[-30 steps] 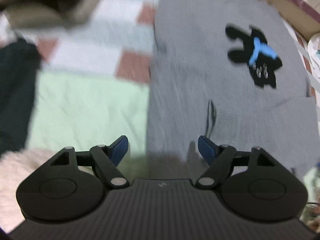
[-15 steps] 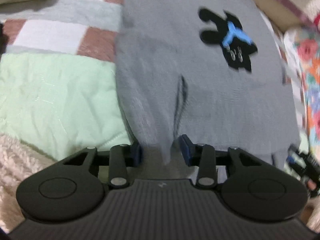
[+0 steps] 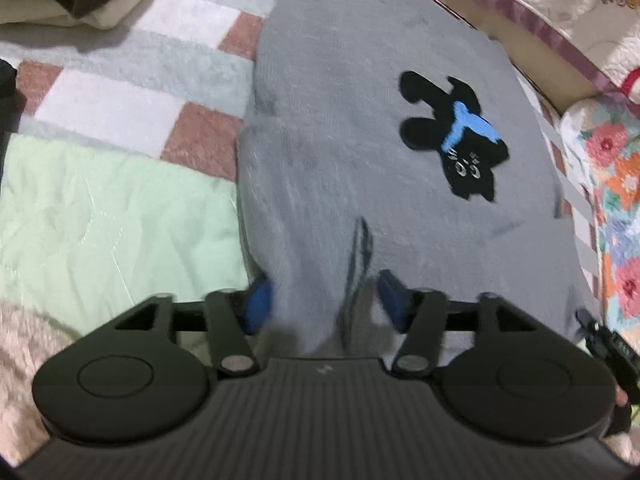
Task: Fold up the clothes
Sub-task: 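Grasp the ribbed hem with the right tool while the left tool grasps it, then lift the hem with both tools and fold it toward the collar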
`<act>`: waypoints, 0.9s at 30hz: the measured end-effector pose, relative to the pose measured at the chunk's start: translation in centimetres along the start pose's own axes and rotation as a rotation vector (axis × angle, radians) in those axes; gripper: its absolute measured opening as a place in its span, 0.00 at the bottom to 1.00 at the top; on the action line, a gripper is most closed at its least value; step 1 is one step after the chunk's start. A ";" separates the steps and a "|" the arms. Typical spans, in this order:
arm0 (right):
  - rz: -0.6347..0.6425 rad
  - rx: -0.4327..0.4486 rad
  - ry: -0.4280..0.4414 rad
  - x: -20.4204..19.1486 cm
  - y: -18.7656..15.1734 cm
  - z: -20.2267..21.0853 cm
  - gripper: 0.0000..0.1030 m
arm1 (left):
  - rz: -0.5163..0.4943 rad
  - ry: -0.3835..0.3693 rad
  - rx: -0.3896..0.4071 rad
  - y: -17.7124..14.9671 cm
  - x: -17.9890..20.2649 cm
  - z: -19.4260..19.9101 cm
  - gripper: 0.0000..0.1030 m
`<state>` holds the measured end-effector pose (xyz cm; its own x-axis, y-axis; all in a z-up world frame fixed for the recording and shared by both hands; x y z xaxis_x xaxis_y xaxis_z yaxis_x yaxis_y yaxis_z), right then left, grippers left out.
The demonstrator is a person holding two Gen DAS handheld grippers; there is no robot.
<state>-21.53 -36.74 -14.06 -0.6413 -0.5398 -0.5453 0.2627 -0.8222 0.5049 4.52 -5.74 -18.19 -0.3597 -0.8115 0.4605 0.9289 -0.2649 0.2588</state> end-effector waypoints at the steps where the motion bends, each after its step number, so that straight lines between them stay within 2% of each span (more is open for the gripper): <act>1: -0.023 -0.011 -0.006 0.3 -0.3 -0.1 0.28 | 0.011 0.018 -0.017 0.0 -0.4 -0.5 0.70; 3: -0.107 -0.028 0.015 1.3 -1.2 0.0 0.32 | 0.040 0.046 -0.063 -0.2 -1.1 -1.5 0.78; 5: -0.179 -0.046 0.038 2.1 -2.1 -0.1 0.39 | 0.102 0.009 -0.120 -0.8 -1.5 -2.3 0.78; 7: -0.220 -0.054 0.060 2.4 -2.9 -0.1 0.41 | 0.107 -0.022 -0.121 -1.1 -1.1 -2.2 0.72; 9: -0.241 -0.053 0.077 2.6 -3.6 -0.2 0.41 | 0.063 -0.019 -0.086 -1.0 -0.5 -1.7 0.41; 10: -0.235 -0.039 0.082 2.6 -3.7 -0.3 0.41 | 0.041 -0.018 -0.068 -1.0 -0.2 -1.5 0.33; 11: -0.225 -0.028 0.090 2.5 -3.5 -0.6 0.41 | 0.019 -0.016 -0.051 -1.0 0.2 -1.2 0.20; 12: -0.214 -0.017 0.099 2.4 -3.3 -0.9 0.25 | -0.003 -0.015 -0.033 -0.9 0.5 -0.9 0.20; 13: -0.194 0.003 0.117 2.0 -2.8 -1.0 0.19 | -0.025 -0.014 -0.015 -0.9 0.8 -0.6 0.20; 16: -0.090 0.058 0.137 -0.1 -0.9 -0.7 0.18 | -0.071 -0.012 0.010 -1.2 1.7 -0.2 0.20; 19: -0.043 0.046 0.118 -0.8 -0.4 -0.6 0.18 | -0.081 -0.010 -0.045 -2.2 2.0 -0.9 0.26; 21: -0.025 0.026 0.100 -0.9 -0.4 -0.7 0.20 | -0.071 -0.007 -0.087 -3.1 1.9 -1.3 0.38; 22: -0.016 0.017 0.091 -0.9 -0.4 -0.7 0.23 | -0.067 -0.002 -0.101 -3.4 1.9 -1.5 0.39; 25: -0.036 0.010 0.099 -0.8 -0.8 -1.0 0.35 | -0.077 -0.003 -0.133 -4.2 2.1 -2.0 0.58; 26: -0.050 0.011 0.106 -0.7 -1.0 -1.1 0.43 | -0.074 -0.012 -0.149 -4.6 2.1 -2.3 0.70; 27: -0.063 0.011 0.114 -0.6 -1.2 -1.2 0.50 | -0.073 -0.015 -0.162 -4.8 2.1 -2.6 0.75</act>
<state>-20.55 -35.67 -15.13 -0.5704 -0.5044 -0.6483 0.2156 -0.8535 0.4744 -0.48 -7.50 -20.67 -0.4265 -0.7796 0.4586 0.9021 -0.4037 0.1525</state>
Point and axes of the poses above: each gripper's, at about its wrist camera, not at the fingertips, and z roughly against the way its jaws point, x to its right, y to its top, the point moved 9 cm from there along -z, roughly the way its jaws point, and after that the axes turned 5 degrees about -y, right-handed, at the moved point
